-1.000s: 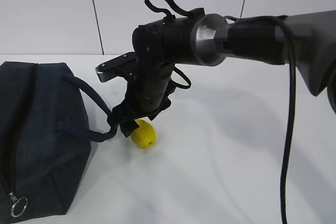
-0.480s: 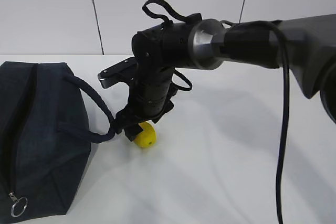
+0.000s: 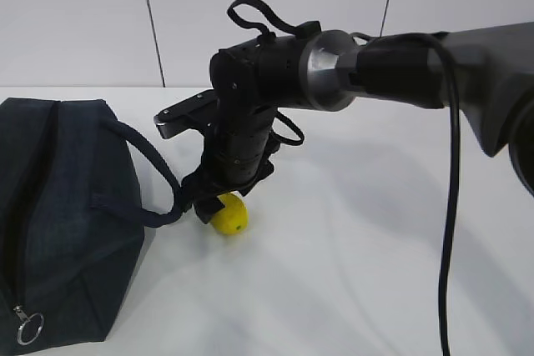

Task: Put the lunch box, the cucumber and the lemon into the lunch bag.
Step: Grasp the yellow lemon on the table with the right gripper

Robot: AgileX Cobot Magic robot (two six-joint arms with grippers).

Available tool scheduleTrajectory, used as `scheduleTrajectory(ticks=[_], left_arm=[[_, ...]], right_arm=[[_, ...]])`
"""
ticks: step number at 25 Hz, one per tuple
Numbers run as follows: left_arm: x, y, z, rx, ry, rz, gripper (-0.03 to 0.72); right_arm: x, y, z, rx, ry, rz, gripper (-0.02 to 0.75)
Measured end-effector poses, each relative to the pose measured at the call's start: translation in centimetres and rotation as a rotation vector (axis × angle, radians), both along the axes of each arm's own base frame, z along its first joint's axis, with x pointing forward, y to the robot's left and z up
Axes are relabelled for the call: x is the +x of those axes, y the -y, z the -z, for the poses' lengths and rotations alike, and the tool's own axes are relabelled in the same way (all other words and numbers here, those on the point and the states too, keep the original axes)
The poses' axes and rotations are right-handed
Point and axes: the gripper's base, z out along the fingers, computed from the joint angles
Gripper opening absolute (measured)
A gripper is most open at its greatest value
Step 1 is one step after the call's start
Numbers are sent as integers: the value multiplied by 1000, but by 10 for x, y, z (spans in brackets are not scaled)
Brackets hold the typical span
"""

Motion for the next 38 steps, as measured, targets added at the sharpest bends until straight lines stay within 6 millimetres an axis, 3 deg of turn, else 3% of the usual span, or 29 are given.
scheduleTrajectory(ticks=[12, 19, 32, 34, 38], left_arm=[[0, 0, 0, -1, 1, -2, 7], [1, 0, 0, -8, 3, -6, 7], [1, 0, 0, -8, 3, -6, 7], [1, 0, 0, -8, 3, -6, 7], [1, 0, 0, -8, 3, -6, 7]], right_arm=[[-1, -1, 0, 12, -10, 6, 545], [-2, 0, 13, -18, -45, 3, 545], [0, 2, 17, -48, -34, -10, 545], [0, 2, 17, -52, -34, -11, 530], [-1, 2, 18, -54, -37, -12, 412]])
